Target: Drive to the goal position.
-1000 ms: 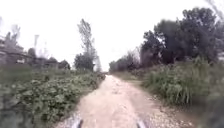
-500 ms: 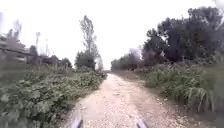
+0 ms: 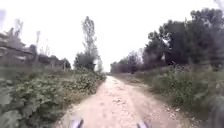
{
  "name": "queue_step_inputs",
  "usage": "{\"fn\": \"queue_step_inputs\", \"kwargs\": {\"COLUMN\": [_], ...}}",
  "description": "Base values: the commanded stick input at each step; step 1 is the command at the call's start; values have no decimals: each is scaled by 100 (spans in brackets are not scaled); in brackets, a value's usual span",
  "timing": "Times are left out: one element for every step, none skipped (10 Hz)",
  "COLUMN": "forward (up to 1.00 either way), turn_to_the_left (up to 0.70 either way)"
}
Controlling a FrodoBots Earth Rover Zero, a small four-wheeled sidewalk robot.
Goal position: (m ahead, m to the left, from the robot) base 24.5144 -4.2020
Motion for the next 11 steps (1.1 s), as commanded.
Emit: {"fn": "queue_step_inputs", "kwargs": {"forward": [70, 70, 70, 70, 70, 70, 70, 70, 70, 70, 70], "turn_to_the_left": [-4, -11, -32, 0, 0, 0, 0, -13, -32, -28, -1]}}
